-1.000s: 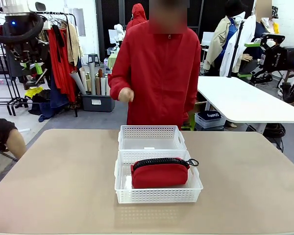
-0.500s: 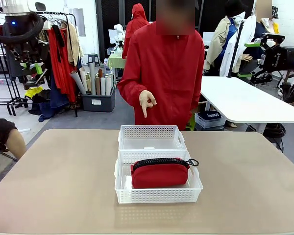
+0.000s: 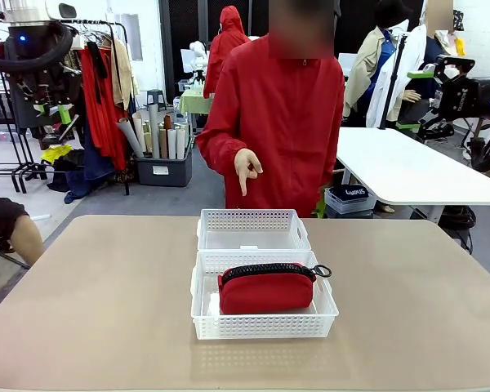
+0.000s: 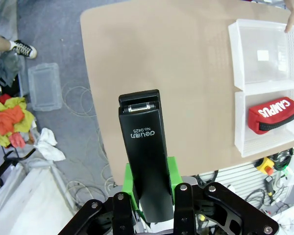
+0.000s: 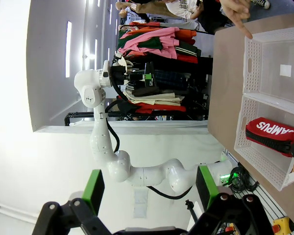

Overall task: Distribute items into two baskets.
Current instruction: Place the picked Stapler into the Organizing basket as instructed by the person.

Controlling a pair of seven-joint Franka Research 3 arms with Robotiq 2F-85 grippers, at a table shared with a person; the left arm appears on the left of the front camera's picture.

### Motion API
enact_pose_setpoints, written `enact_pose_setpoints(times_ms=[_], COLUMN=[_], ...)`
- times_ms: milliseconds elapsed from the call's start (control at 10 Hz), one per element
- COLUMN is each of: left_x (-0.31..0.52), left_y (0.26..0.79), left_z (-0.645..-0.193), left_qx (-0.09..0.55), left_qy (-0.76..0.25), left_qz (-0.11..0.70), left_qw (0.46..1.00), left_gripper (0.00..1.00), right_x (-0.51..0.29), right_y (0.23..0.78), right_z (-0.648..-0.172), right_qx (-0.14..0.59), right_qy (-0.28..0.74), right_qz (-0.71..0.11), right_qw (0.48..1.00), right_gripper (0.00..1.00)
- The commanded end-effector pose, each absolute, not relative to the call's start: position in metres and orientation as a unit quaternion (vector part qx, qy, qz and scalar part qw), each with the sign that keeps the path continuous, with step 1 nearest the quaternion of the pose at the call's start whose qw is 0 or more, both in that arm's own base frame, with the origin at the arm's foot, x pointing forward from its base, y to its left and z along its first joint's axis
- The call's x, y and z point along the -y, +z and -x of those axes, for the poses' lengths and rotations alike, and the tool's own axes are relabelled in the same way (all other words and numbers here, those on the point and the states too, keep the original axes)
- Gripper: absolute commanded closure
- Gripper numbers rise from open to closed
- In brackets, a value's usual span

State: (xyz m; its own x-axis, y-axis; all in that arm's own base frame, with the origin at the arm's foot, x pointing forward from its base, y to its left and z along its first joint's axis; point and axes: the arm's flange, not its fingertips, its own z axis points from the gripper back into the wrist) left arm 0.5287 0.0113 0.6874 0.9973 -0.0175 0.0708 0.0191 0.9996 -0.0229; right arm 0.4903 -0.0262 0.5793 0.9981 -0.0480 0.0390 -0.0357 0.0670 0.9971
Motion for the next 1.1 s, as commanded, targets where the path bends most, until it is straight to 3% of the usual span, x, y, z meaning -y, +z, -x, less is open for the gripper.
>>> enact_pose_setpoints(times_ms=[0,200,500,1000], left_x=[-0.013,-0.011,0.022,0.104], left_y=[0.689,0.687,0.695,0.712], left_z=[-0.525,-0.529,-0.536,-0.544], left_qx=[0.036,0.035,0.091,0.188], left_qy=[-0.002,-0.009,-0.121,-0.41], left_qz=[0.008,0.012,-0.008,-0.049], left_qw=[0.999,0.999,0.988,0.891], left_gripper=[1.0,1.0,1.0,1.0], right_x=[0.023,0.023,0.023,0.023], right_y=[0.58,0.58,0.58,0.58], right_z=[-0.488,-0.488,-0.488,-0.488], right_qx=[0.036,0.036,0.036,0.036], right_qy=[-0.007,-0.007,-0.007,-0.007], right_qz=[-0.681,-0.681,-0.681,-0.681], right_qw=[0.731,0.731,0.731,0.731], right_gripper=[0.0,0.0,0.0,0.0])
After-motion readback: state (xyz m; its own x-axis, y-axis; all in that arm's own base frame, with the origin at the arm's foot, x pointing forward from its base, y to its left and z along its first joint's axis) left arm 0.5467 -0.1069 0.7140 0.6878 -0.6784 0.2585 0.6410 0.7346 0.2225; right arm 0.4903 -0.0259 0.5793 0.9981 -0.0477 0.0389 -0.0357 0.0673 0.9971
